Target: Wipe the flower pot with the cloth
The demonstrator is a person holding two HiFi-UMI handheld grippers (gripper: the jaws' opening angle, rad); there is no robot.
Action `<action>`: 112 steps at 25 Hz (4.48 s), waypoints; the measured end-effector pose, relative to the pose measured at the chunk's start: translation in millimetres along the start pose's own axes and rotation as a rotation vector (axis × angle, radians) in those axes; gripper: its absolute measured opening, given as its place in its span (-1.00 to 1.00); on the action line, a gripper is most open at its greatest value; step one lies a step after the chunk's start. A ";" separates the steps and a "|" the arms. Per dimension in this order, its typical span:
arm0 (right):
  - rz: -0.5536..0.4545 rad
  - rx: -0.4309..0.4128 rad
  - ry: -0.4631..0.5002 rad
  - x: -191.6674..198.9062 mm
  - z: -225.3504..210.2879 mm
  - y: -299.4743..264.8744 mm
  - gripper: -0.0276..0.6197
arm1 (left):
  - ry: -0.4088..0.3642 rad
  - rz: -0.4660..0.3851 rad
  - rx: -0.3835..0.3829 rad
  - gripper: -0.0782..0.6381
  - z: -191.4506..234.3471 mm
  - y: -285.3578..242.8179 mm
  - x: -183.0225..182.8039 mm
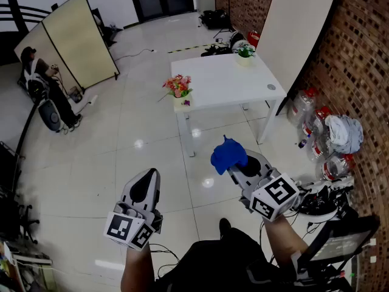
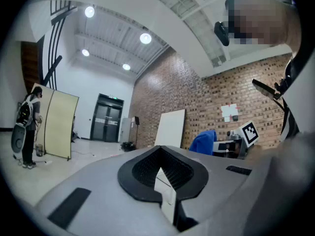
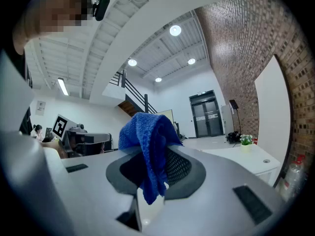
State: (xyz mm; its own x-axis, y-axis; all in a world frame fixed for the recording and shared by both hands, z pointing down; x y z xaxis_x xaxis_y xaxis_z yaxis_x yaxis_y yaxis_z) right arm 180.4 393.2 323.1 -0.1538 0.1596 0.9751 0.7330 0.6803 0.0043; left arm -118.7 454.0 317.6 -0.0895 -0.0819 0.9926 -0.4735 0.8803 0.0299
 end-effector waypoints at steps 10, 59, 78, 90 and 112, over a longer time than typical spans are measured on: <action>-0.011 -0.050 -0.021 -33.3 -101.7 -53.0 -0.73 | -0.017 0.033 -0.054 -0.79 23.9 -106.8 -9.0; 0.114 -0.090 -0.111 -19.3 -333.3 -408.7 -0.73 | 0.011 0.161 0.078 -0.48 325.5 -436.8 170.4; 0.252 0.113 -0.215 99.3 -371.1 -430.4 -0.73 | -0.122 0.271 0.698 0.67 338.8 -559.0 386.0; 0.244 0.152 -0.256 115.2 -371.5 -426.5 -0.73 | -0.139 0.208 0.717 0.67 319.0 -580.0 406.8; 0.264 0.126 -0.243 110.8 -371.9 -419.1 -0.73 | 0.124 0.105 0.678 0.65 333.1 -567.9 353.6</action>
State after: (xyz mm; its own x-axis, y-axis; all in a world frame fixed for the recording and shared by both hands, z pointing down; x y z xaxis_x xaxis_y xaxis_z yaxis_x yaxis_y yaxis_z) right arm 102.7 -140.3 511.7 -0.1340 0.4960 0.8580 0.6835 0.6731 -0.2824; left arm -173.3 -230.5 612.4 -0.0837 0.0773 0.9935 -0.9139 0.3916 -0.1074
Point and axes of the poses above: the fingertips, and each gripper's own axes: y backward along the fingers, z to its left, x out of its underside, the point moved 10 cm from there along y, backward along the fingers, and after that the axes turned 10 degrees about -y, right-handed, at the moved point
